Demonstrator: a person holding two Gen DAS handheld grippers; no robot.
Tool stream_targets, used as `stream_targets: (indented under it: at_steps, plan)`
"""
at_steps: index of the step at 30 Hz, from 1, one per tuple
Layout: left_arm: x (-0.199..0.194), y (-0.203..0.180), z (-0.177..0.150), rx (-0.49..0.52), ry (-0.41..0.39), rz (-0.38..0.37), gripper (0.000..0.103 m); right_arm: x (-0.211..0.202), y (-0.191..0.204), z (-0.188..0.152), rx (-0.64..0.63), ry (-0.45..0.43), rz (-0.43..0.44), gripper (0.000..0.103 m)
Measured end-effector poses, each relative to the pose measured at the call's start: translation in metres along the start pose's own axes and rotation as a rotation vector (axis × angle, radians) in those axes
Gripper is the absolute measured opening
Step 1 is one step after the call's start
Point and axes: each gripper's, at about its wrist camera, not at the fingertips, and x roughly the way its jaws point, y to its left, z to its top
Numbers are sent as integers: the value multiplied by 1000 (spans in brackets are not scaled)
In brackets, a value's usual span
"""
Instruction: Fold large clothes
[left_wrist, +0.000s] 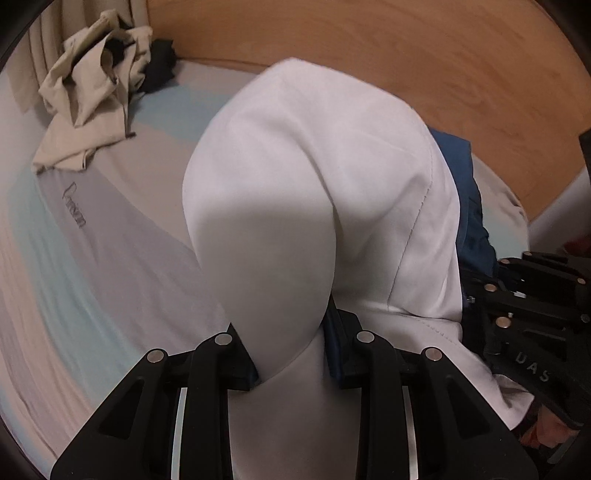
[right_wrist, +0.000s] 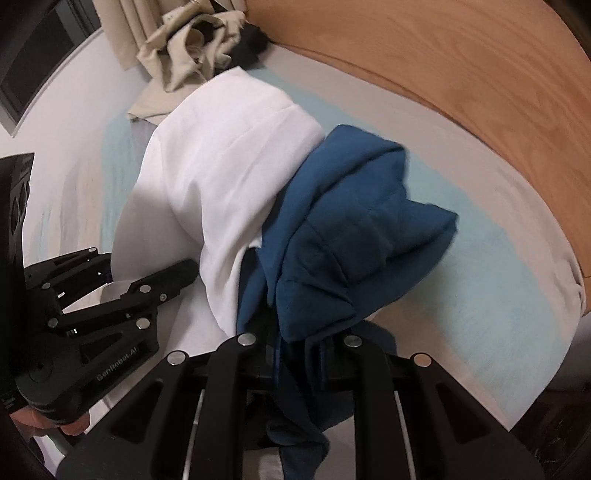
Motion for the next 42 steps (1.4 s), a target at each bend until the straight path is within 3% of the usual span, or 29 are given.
stream_targets:
  at_steps: [5,14,19,21,27,32,36,42]
  plan:
    - [22,3,0,-39,10,28,27,26,-21,-1,-8,31,-24,12]
    - [37,1,-4,-22,25,99,28,57,-32,-12,-18,82,-42,12]
    - [42,-11,-6,-12,23,187,32,66,-25,-12,-39,89,-75,16]
    - [37,-13,-6,-45,10,229,45,60,-24,-14,-37,72,-111,40]
    - [17,-1,-11,-116,-40,279,81,35,-29,-25,10,-14,-154,77]
    - [3,10,-22,-139,-47,245,88,20,-30,-43,38,-43,-172,89]
    - [-20,11,-32,-123,-80,205,97,-3,-18,-52,42,-91,-207,90]
    - [-73,4,-57,-82,-133,153,97,-60,8,-78,52,-182,-227,95]
